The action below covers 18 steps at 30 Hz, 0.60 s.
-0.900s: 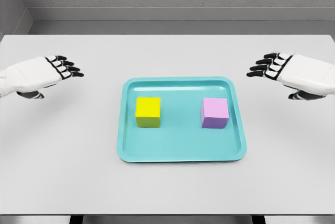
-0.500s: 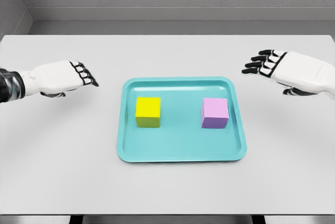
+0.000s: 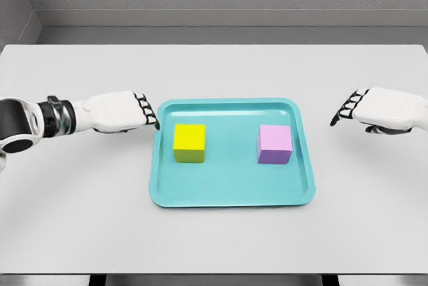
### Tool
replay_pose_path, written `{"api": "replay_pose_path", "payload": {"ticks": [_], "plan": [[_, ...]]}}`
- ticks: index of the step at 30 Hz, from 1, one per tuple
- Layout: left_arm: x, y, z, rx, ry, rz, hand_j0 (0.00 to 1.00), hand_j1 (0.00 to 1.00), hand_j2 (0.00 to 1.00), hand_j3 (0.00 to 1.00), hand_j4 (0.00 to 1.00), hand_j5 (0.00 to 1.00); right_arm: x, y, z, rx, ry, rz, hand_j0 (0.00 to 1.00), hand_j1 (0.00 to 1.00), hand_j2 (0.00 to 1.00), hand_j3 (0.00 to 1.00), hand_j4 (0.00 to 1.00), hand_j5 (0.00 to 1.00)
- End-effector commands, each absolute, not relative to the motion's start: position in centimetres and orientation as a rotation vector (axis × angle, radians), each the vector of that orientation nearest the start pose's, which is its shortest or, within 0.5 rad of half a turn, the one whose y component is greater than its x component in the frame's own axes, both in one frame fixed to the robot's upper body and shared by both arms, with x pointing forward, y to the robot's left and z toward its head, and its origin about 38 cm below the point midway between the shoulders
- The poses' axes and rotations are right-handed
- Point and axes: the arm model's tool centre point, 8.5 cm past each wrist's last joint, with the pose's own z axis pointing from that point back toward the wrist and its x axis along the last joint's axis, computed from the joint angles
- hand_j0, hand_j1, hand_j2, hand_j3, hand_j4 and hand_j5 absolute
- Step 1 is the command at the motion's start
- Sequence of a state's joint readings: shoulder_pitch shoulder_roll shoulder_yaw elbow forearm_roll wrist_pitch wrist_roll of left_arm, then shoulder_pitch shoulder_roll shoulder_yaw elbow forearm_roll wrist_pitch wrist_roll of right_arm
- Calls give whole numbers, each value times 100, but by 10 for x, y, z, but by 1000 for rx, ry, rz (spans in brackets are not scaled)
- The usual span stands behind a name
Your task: Push two cubes
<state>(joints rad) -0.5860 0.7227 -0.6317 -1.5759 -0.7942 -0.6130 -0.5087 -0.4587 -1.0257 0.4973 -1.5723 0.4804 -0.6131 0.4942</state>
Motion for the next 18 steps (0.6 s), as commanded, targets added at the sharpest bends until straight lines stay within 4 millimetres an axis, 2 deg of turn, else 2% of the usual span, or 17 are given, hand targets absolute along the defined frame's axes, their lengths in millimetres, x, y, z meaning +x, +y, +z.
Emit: {"api": "replay_pose_path", "payload": {"ticks": [1, 5, 11, 14, 18], "plan": [[413, 234, 186, -693, 1611, 2962, 74, 74, 74, 74, 74, 74, 389, -361, 213, -488, -1233, 2178, 65, 65, 65, 65, 65, 65], [409, 232, 189, -678, 1624, 2948, 74, 74, 74, 74, 74, 74, 387, -347, 197, -425, -1241, 2193, 65, 65, 65, 65, 65, 65], [407, 238, 184, -666, 1622, 2972, 74, 74, 74, 74, 74, 74, 385, -337, 187, -386, -1242, 2211, 64, 64, 64, 64, 64, 64], [406, 239, 181, -656, 1620, 2983, 74, 74, 74, 74, 74, 74, 386, -334, 183, -375, -1245, 2209, 64, 64, 64, 64, 64, 64], [405, 237, 180, -649, 1625, 2980, 74, 74, 74, 74, 74, 74, 387, -328, 189, -385, -1264, 2220, 64, 64, 64, 64, 64, 64]]}}
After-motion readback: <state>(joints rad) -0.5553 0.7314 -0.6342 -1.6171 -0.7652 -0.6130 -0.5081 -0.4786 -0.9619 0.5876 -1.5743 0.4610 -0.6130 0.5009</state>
